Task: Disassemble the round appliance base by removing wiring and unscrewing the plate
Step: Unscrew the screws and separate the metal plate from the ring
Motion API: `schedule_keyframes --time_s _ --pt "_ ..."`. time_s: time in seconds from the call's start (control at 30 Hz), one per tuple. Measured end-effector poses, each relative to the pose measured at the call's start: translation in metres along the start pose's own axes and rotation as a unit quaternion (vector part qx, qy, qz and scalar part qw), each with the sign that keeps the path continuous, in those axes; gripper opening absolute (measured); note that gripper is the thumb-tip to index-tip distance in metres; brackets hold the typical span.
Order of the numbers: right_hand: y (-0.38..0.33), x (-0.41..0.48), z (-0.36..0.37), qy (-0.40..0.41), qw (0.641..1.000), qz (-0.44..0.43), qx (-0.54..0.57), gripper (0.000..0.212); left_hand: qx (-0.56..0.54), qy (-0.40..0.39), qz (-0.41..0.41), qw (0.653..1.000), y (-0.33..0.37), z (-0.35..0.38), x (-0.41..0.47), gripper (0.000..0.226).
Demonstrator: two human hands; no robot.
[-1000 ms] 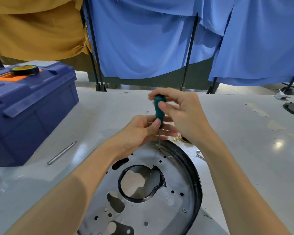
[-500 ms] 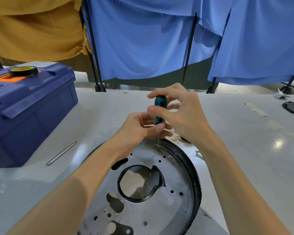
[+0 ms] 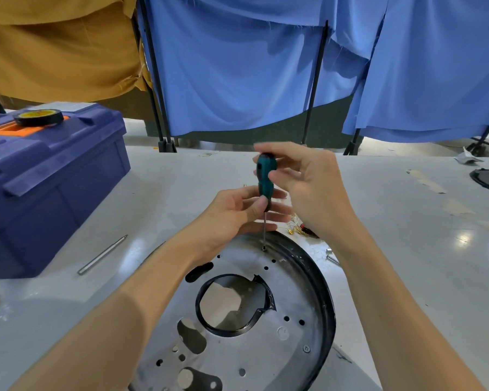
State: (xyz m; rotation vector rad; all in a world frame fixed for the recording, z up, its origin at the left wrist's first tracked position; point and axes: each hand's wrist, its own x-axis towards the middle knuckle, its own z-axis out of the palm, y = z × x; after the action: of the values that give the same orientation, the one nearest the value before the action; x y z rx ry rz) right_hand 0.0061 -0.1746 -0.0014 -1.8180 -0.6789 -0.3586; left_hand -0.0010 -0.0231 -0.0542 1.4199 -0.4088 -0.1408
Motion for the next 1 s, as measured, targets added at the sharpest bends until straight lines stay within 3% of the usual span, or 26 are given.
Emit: schedule_keyframes --time_s 0.1,0.2,0.3,0.43,0.5,0.6,0.73,0.83,0.9,1.0 --pt "-0.001 -0.001 0.004 -0.008 1.000 -0.002 0.011 0.020 0.026 0.035 0.007 0.999 -0.004 0.002 0.001 0.024" --pt "-0.001 -0.002 0.007 0.012 1.000 -0.017 -0.022 0.026 0.020 0.034 0.001 0.999 -0.004 0.003 0.001 0.028" --pt "0.000 0.000 -0.001 0.005 1.000 -0.001 0.023 0.034 -0.005 -0.004 -0.004 1.000 -0.001 -0.001 0.000 0.032" --pt "-0.003 -0.002 0.002 0.003 1.000 -0.004 0.018 0.014 0.021 0.033 0.007 0.999 -0.004 0.000 0.002 0.026" --pt "-0.003 -0.003 0.006 0.009 1.000 -0.007 -0.019 0.024 0.027 0.038 0.008 0.999 -0.003 0.002 0.002 0.035" --pt "-0.003 0.000 0.003 0.012 1.000 0.001 0.014 0.036 0.009 0.010 0.001 1.000 -0.002 0.001 0.001 0.034" --pt "-0.003 -0.002 0.004 -0.005 1.000 0.001 0.021 0.017 0.031 0.037 0.007 0.999 -0.005 0.002 0.003 0.030" --pt "-0.001 -0.002 0.008 0.004 1.000 -0.007 -0.024 0.027 0.027 0.021 0.006 0.999 -0.003 0.002 0.002 0.034" --pt "0.000 0.000 0.006 0.012 1.000 -0.001 0.001 0.035 0.006 -0.005 -0.001 1.000 -0.001 -0.001 0.001 0.034" --pt "0.001 0.001 0.002 0.011 0.999 0.004 0.032 0.027 0.007 0.003 -0.004 1.000 -0.003 -0.003 0.001 0.023"
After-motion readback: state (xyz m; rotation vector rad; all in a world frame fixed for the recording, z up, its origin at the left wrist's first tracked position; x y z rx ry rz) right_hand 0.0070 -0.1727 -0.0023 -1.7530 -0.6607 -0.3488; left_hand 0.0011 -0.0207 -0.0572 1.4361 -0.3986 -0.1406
